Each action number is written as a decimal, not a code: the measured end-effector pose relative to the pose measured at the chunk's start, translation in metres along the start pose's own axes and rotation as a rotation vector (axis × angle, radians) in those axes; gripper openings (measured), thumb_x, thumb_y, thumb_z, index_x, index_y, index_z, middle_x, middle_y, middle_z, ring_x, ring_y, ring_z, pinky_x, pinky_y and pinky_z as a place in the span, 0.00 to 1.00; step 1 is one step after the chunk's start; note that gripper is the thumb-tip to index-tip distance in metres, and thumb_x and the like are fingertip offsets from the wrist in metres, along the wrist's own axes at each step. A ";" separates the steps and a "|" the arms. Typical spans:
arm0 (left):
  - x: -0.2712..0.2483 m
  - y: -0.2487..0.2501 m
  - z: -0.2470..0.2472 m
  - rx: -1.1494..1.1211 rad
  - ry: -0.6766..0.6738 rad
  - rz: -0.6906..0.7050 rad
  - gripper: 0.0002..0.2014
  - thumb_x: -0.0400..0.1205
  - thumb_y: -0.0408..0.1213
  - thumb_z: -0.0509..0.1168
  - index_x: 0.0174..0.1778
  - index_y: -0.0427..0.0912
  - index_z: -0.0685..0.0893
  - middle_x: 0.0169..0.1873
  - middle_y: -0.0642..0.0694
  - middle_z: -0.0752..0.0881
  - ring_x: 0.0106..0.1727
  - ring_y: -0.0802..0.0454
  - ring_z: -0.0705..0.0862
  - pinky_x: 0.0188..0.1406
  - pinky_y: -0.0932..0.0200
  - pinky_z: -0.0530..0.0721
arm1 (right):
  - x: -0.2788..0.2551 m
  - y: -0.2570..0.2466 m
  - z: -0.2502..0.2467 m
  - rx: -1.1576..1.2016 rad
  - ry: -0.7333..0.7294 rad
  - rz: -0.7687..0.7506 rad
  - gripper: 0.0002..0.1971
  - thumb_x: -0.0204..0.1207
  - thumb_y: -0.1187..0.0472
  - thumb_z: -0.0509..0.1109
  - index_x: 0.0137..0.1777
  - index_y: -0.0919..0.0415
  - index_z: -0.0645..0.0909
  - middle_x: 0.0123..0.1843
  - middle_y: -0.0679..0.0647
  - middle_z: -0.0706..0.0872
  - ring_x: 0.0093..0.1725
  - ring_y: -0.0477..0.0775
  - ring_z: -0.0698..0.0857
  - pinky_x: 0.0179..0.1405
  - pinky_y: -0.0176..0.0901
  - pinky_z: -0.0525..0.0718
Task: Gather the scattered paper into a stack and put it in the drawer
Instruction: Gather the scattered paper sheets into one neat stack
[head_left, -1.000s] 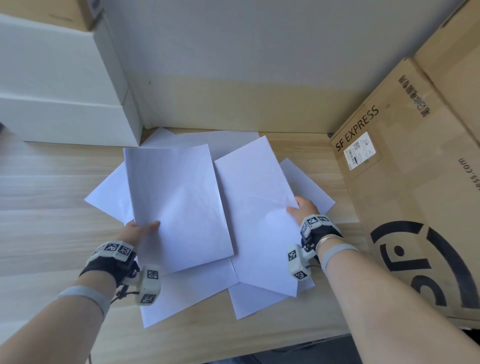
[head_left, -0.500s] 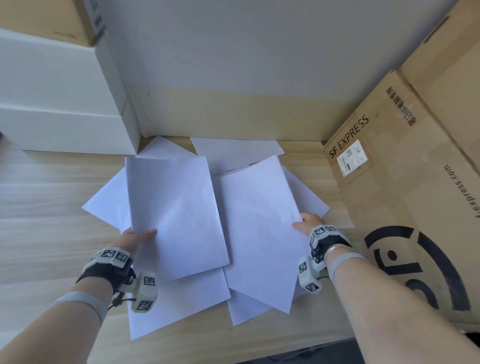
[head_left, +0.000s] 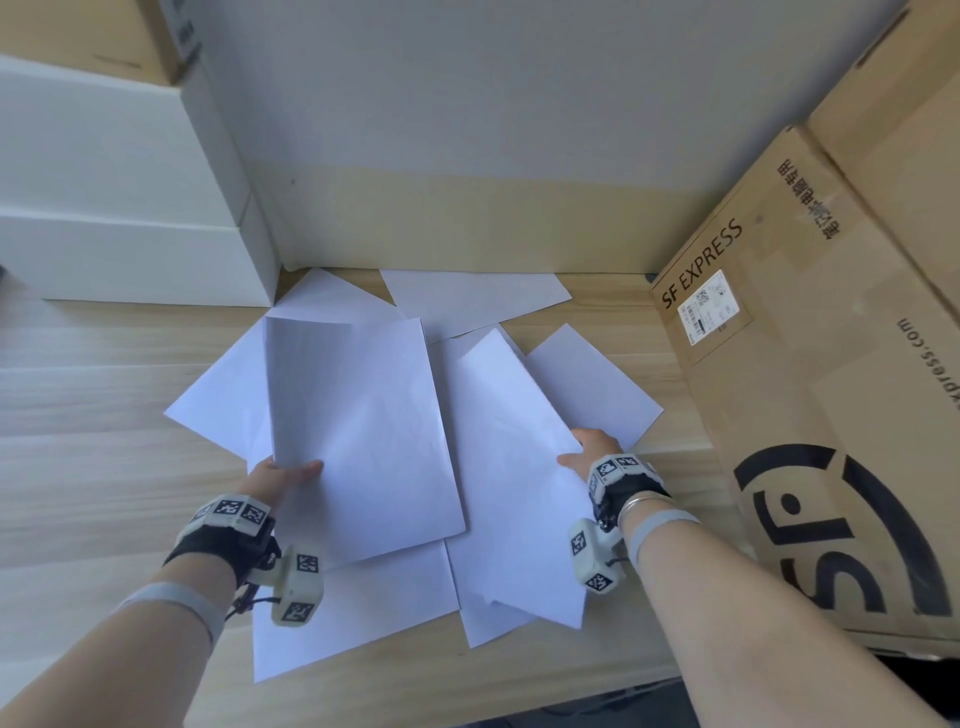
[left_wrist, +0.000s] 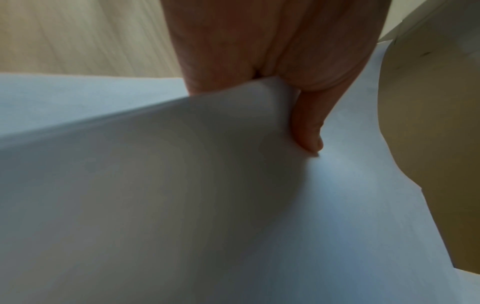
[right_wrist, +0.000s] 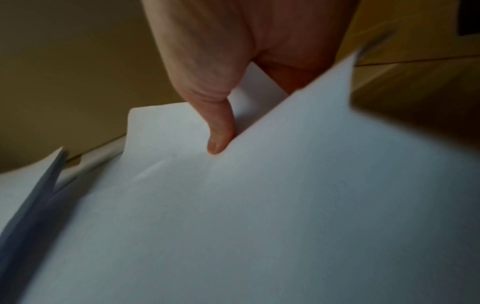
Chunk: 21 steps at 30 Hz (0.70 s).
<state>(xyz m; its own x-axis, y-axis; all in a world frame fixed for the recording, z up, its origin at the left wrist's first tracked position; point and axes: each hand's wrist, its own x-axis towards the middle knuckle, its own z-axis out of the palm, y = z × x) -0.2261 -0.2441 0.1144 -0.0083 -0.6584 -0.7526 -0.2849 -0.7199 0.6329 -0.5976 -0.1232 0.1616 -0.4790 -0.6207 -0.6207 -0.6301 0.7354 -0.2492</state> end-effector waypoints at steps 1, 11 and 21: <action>-0.001 0.000 -0.001 -0.006 0.001 -0.001 0.22 0.76 0.30 0.70 0.64 0.24 0.77 0.52 0.28 0.82 0.53 0.34 0.81 0.64 0.35 0.78 | 0.000 0.004 -0.005 0.068 0.048 0.031 0.25 0.77 0.58 0.67 0.75 0.60 0.72 0.74 0.59 0.78 0.70 0.61 0.78 0.68 0.47 0.77; -0.005 0.008 0.004 -0.007 -0.015 0.015 0.20 0.76 0.28 0.69 0.63 0.25 0.78 0.45 0.31 0.83 0.45 0.34 0.81 0.60 0.37 0.78 | -0.008 0.030 -0.060 0.438 0.441 0.143 0.14 0.77 0.67 0.62 0.59 0.70 0.81 0.58 0.67 0.86 0.52 0.64 0.84 0.47 0.42 0.75; -0.015 0.021 0.012 0.035 -0.065 -0.012 0.13 0.77 0.30 0.69 0.56 0.32 0.79 0.41 0.33 0.84 0.43 0.35 0.83 0.60 0.35 0.79 | -0.003 0.033 -0.068 0.680 0.583 0.228 0.18 0.77 0.67 0.60 0.66 0.70 0.77 0.64 0.65 0.83 0.56 0.64 0.83 0.52 0.46 0.78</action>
<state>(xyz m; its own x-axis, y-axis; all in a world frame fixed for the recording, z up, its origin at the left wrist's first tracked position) -0.2438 -0.2465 0.1370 -0.0669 -0.6332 -0.7711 -0.3191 -0.7186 0.6178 -0.6585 -0.1157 0.2052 -0.8957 -0.3438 -0.2821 -0.0761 0.7434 -0.6645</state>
